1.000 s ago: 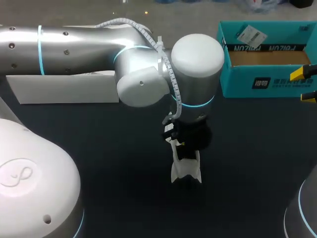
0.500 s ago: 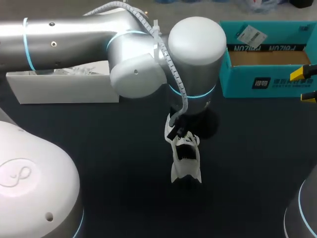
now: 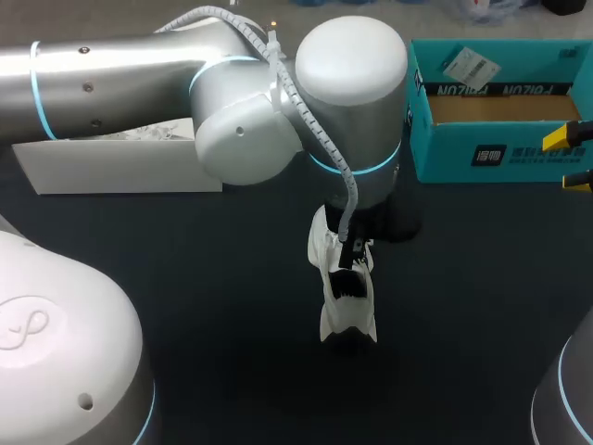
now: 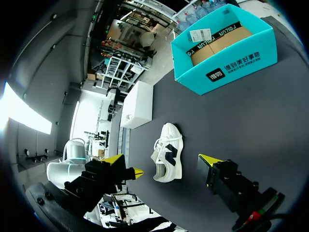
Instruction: Take the shoe out of the shoebox, open the shoe tongue, remove and reinsert the insole, then place the shoe into the shoebox
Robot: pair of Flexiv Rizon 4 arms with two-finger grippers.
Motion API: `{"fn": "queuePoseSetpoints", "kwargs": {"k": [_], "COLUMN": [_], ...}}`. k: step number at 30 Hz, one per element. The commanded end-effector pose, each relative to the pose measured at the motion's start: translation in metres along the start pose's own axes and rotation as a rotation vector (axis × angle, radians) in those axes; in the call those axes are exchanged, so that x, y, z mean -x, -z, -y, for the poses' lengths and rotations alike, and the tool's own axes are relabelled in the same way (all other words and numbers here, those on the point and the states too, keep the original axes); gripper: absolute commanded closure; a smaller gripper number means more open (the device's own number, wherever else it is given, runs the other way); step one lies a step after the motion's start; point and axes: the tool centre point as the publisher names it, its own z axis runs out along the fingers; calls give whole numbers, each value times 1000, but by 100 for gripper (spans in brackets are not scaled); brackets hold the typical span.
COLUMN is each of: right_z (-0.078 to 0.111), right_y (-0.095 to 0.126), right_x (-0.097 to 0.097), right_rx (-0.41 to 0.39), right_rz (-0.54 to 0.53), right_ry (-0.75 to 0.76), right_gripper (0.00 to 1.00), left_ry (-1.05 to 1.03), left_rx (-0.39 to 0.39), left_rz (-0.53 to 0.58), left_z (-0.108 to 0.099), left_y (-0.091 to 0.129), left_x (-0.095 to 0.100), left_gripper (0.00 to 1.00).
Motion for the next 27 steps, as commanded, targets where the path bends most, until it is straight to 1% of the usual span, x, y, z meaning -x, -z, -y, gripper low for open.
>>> {"fn": "queuePoseSetpoints", "kwargs": {"k": [1,4,5,6,8,10,16,17,18,19,20,21,22,23,27], "right_z": [1,1,1,1,1,1,1,1,1,1,1,1,1,1,1], "right_y": [-1,-1,-1,-1,-1,-1,-1,-1,-1,-1,-1,-1,-1,-1,-1], "right_x": [0,0,0,0,0,0,0,0,0,0,0,0,0,0,0], "right_rx": [0,0,0,0,0,0,0,0,0,0,0,0,0,0,0], "right_rz": [3,3,3,3,3,3,3,3,3,3,3,3,3,3,3], "right_ry": [-1,-1,-1,-1,-1,-1,-1,-1,-1,-1,-1,-1,-1,-1,-1], "right_gripper": [0,0,0,0,0,0,0,0,0,0,0,0,0,0,0], "left_ry": [220,220,280,258,199,149,136,139,138,127,119,117,113,115,126], "left_rx": [-73,-73,-21,0,66,115,146,154,169,180,193,188,175,196,196], "left_rz": [36,36,13,-12,-22,-20,-54,-59,-60,-64,-62,-65,-75,-77,-97], "left_z": [-8,-8,-7,-4,1,4,12,13,15,16,17,17,17,16,15], "left_y": [-1,-1,-6,-7,-6,-4,3,4,3,1,-2,-5,-8,-13,-31], "left_x": [-4,-4,-5,-10,-21,-28,-37,-39,-41,-44,-46,-48,-51,-52,-58], "left_gripper": [100,100,100,100,100,100,100,99,79,56,45,21,4,0,0]}}
